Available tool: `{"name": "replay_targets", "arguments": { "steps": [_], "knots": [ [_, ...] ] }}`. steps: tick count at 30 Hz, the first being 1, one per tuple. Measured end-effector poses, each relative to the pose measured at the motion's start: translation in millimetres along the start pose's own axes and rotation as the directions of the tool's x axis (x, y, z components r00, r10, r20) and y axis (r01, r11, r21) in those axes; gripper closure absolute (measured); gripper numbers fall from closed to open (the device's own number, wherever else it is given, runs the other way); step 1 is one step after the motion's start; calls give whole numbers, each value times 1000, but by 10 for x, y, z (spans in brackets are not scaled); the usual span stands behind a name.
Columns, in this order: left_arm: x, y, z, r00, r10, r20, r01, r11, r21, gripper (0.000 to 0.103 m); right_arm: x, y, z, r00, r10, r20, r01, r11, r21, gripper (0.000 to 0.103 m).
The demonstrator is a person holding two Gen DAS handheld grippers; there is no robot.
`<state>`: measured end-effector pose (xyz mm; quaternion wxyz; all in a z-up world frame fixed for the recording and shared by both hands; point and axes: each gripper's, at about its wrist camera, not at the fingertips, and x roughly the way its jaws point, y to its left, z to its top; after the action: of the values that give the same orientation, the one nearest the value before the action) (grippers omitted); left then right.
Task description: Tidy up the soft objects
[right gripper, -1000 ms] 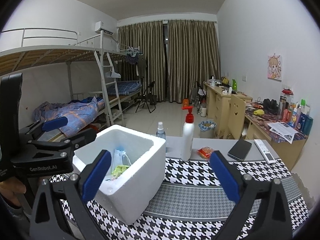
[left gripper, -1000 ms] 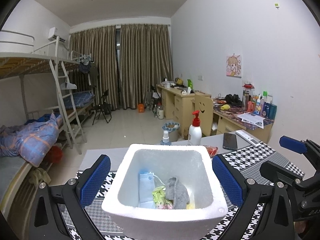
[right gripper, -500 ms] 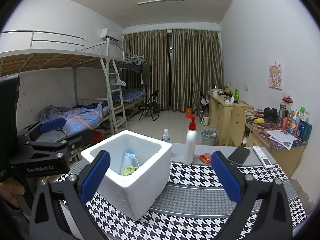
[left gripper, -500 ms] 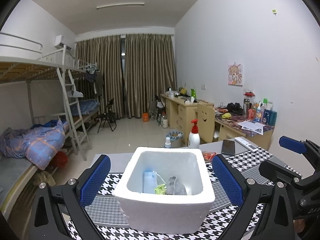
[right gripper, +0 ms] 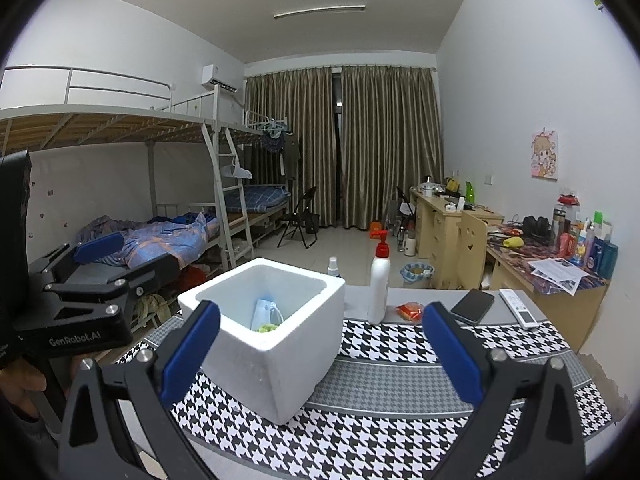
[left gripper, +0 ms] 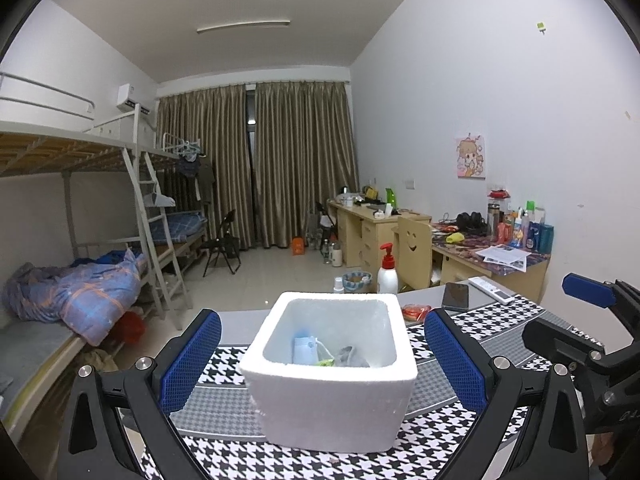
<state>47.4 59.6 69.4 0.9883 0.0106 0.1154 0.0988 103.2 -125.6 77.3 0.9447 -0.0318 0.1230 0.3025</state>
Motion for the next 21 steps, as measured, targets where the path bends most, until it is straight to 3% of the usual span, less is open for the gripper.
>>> {"name": "replay_targets", "arguments": {
  "steps": [21],
  "knots": [
    [-547,13,-221,996,65,55,-65,998,1,1,-418,241,-223,998,14,57,-12,999,-37,1]
  ]
}}
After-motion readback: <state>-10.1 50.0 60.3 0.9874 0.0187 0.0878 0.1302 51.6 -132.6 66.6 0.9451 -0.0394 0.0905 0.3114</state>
